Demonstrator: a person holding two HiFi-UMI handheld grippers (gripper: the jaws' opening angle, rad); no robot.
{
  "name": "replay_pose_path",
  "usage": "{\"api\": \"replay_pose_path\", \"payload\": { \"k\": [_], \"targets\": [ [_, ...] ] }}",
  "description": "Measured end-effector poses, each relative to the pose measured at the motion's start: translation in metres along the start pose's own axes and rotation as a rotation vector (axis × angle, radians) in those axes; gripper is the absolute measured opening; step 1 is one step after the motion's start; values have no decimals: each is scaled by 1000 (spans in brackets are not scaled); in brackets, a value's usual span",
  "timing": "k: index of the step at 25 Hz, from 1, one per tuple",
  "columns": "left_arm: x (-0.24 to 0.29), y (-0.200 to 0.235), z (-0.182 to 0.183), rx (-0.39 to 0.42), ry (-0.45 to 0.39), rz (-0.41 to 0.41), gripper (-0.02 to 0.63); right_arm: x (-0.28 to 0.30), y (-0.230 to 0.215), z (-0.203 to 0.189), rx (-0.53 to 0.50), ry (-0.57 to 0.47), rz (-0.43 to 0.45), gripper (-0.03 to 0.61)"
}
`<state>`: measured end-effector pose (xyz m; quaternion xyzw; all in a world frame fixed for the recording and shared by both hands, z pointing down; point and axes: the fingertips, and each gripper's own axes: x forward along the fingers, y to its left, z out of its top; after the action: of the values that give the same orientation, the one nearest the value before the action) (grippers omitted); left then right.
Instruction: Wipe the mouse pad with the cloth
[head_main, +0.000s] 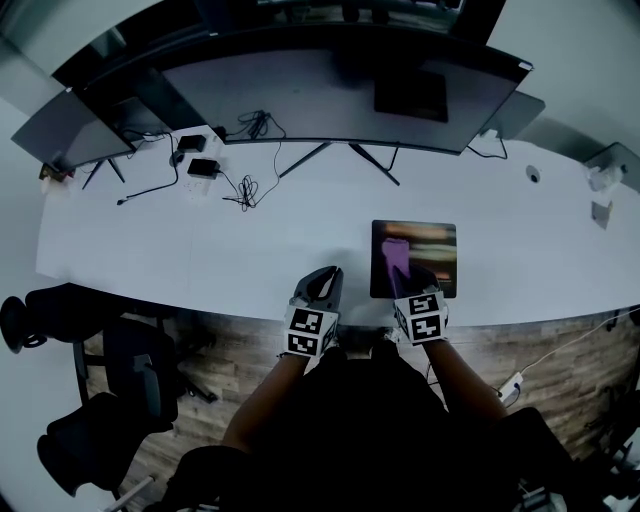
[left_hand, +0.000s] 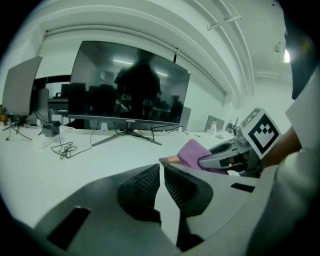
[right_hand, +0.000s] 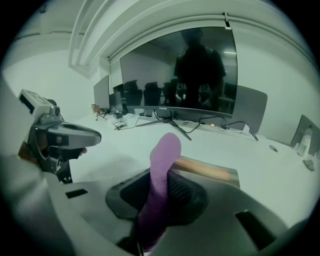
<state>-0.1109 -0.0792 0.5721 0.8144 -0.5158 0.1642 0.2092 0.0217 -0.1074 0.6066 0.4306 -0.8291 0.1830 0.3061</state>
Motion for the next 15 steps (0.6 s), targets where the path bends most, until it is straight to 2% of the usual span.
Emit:
{"api": "replay_pose_path", "payload": {
  "k": [5, 10, 15],
  "targets": [
    [-10, 11, -6, -6, 7, 1, 44, 13, 18, 3, 83, 6, 13, 80],
    [-11, 17, 1, -4, -7, -5, 44, 29, 25, -3, 93, 25, 3, 80],
    [-11, 17, 3, -3, -10, -8, 44, 36, 13, -20, 123, 61, -27, 80]
  ]
}}
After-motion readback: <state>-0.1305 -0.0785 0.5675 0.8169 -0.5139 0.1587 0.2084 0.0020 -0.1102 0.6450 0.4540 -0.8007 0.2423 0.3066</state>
